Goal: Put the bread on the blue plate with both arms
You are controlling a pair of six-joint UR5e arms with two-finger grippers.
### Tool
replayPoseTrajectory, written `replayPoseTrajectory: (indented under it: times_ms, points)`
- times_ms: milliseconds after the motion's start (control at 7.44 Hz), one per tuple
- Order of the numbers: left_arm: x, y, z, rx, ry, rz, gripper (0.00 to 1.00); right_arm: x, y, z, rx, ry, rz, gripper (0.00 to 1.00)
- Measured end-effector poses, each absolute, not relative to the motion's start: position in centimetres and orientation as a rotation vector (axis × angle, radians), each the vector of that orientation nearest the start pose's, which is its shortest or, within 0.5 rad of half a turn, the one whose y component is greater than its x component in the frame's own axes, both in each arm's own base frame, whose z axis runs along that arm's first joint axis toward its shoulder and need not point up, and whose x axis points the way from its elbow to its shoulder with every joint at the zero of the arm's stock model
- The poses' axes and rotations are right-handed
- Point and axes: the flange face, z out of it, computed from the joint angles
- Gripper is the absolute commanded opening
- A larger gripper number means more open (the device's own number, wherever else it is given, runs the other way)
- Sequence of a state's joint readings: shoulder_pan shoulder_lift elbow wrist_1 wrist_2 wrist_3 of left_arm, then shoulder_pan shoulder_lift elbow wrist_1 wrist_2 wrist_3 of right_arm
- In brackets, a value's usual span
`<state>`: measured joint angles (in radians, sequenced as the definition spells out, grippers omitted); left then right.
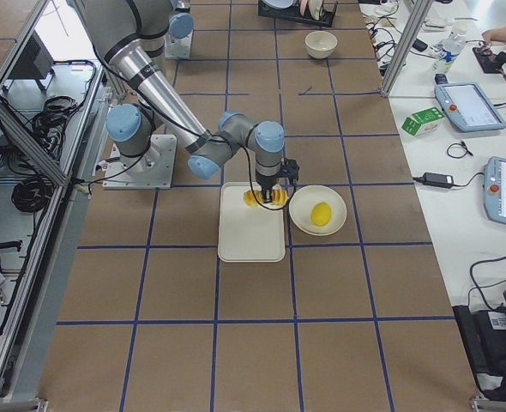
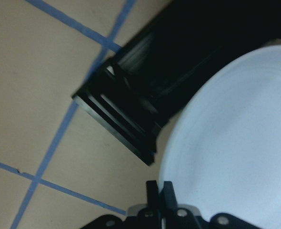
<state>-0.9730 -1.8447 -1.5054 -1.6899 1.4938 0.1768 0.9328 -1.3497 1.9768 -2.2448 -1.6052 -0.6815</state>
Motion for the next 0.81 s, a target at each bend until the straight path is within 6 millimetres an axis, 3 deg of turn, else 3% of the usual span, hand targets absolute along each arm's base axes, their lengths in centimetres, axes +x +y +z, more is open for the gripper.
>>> replayPoseTrajectory:
  times_ms: [269, 403, 537, 672, 806]
  points:
    - [9.1, -55.1, 37.4, -0.592, 3.363, 0.458, 0.0, -21.1, -51.7, 29.9, -0.09, 3.181, -0.009, 0.0]
    - [3.2, -55.8, 36.9, -0.502, 3.398, 0.37, 0.0, -19.8, -52.9, 31.4, -0.123, 3.164, 0.012, 0.0]
    - [-2.6, -56.1, 35.6, -0.431, 3.407, 0.246, 0.0, -16.6, -54.0, 32.7, -0.188, 3.149, 0.03, 0.0]
    - [-7.7, -55.9, 33.5, -0.39, 3.408, 0.128, 0.0, -12.1, -54.9, 34.4, -0.248, 3.146, 0.025, 0.0]
    - [-12.2, -55.3, 30.5, -0.368, 3.414, 0.027, 0.0, -7.9, -55.3, 35.4, -0.245, 3.138, 0.014, 0.0]
